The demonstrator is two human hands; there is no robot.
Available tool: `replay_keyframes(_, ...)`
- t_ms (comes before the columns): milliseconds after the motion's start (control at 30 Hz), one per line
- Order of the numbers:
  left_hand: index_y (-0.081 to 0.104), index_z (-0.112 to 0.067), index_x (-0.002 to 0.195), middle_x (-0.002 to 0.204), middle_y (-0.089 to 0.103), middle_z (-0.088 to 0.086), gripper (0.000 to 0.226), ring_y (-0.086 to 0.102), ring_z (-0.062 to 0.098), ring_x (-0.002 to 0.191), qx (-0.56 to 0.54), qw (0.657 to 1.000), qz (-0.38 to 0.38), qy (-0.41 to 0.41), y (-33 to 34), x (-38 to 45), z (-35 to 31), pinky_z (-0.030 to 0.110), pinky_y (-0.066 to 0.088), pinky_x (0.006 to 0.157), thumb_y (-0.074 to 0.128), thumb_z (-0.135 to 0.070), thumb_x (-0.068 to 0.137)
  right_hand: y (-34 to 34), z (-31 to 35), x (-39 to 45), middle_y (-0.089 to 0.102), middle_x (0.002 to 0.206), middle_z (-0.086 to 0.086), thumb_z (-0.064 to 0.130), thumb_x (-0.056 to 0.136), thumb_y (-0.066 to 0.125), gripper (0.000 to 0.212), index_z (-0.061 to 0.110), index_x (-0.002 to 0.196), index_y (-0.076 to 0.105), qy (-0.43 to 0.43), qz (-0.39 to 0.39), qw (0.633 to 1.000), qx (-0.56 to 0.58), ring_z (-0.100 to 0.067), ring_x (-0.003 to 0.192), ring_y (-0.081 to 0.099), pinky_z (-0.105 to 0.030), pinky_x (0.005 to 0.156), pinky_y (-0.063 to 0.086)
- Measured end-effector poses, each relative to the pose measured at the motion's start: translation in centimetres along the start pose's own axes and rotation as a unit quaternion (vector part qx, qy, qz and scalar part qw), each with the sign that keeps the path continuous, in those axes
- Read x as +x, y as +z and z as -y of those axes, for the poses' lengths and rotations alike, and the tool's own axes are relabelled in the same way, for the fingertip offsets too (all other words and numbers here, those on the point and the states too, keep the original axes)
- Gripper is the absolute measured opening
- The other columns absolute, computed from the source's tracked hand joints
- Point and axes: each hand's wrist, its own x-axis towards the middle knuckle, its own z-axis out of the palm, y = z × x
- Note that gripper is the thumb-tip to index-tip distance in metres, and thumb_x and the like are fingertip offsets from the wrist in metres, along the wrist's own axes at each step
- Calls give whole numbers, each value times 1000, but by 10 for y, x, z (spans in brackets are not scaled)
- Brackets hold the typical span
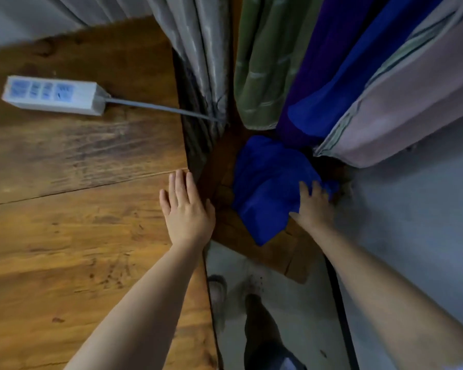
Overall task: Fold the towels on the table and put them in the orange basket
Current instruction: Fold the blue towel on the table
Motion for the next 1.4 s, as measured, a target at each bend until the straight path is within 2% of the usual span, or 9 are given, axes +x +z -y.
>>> replay_keyframes(100, 16, -5, 148, 157, 12, 14, 68, 4, 27, 147, 7, 1000, -22, 3, 6, 2, 3, 41, -2, 117, 35, -29, 87, 17, -1, 22, -10, 155, -16, 28, 89, 56, 85, 25, 147, -5, 12, 34, 999, -21, -38, 142, 3, -50, 109, 27)
replay_keyframes(167, 19, -4, 147, 156, 14, 15, 67, 7, 28, 147, 6, 1000, -29, 7, 8, 2, 4, 41, -2, 117, 38, -25, 86, 26, -2, 28, -6, 154, -19, 24, 92, 50, 78, 25, 147, -5, 17, 48, 998, -24, -39, 139, 12, -48, 107, 29)
replay_keyframes(333, 26, -1, 145, 154, 21, 17, 59, 13, 30, 145, -3, 998, -56, 5, 13, 3, 7, 43, 1, 116, 41, -14, 89, 37, -7, 37, 48, 128, -23, 16, 95, 39, 36, 8, 131, 41, -10, -50, 997, -63, -35, 116, 46, -40, 100, 31)
replay_keyframes(433, 19, -5, 147, 157, 13, 13, 59, 5, 25, 147, -9, 999, -51, -4, 14, 3, 6, 39, -4, 117, 43, -9, 93, 33, -11, 38, 55, 119, -22, 6, 92, 40, 27, 4, 115, 55, -39, -71, 995, -52, -33, 113, 47, -38, 97, 30)
replay_keyframes(667, 5, -10, 149, 159, -2, 7, 61, -7, 20, 147, 2, 999, -32, -20, 5, 1, 1, 37, -9, 118, 35, -13, 96, 26, -5, -6, 58, 118, -20, 4, 87, 47, 34, 2, 120, 56, -67, -77, 989, 109, -36, 109, 52, -37, 87, 41)
replay_keyframes(1000, 13, -12, 149, 159, 5, 4, 57, -2, 18, 147, -89, 996, 31, -5, -36, -12, -3, 38, 0, 119, 33, -31, 99, -80, 18, -74, 62, 117, -20, -6, 83, 52, 29, -3, 110, 63, -115, -177, 928, 308, -32, 110, 56, -12, 76, 30)
replay_keyframes(1167, 32, -11, 143, 157, 17, 7, 49, 11, 23, 146, -129, 991, -22, 6, -80, -30, 28, 38, 16, 117, 41, -26, 97, -148, 78, -134, 63, 115, -18, -4, 84, 55, 28, -2, 111, 63, -202, -249, 879, 352, -20, 102, 54, -7, 78, 30)
replay_keyframes(1267, 42, -10, 137, 155, 23, 6, 43, 16, 23, 145, -146, 986, -84, -7, -113, -42, 72, 38, 20, 115, 44, -21, 96, -174, 145, -179, 67, 105, -22, -4, 79, 57, 26, -6, 103, 66, -286, -327, 826, 359, -25, 100, 60, -6, 79, 33)
replay_keyframes(1400, 47, -7, 133, 153, 28, 6, 41, 19, 23, 144, -162, 974, -154, -39, -152, -59, 150, 38, 23, 113, 48, -15, 93, -176, 244, -233, 67, 90, -15, -2, 73, 54, 26, -8, 95, 68, -399, -367, 751, 377, -11, 91, 52, 7, 80, 29)
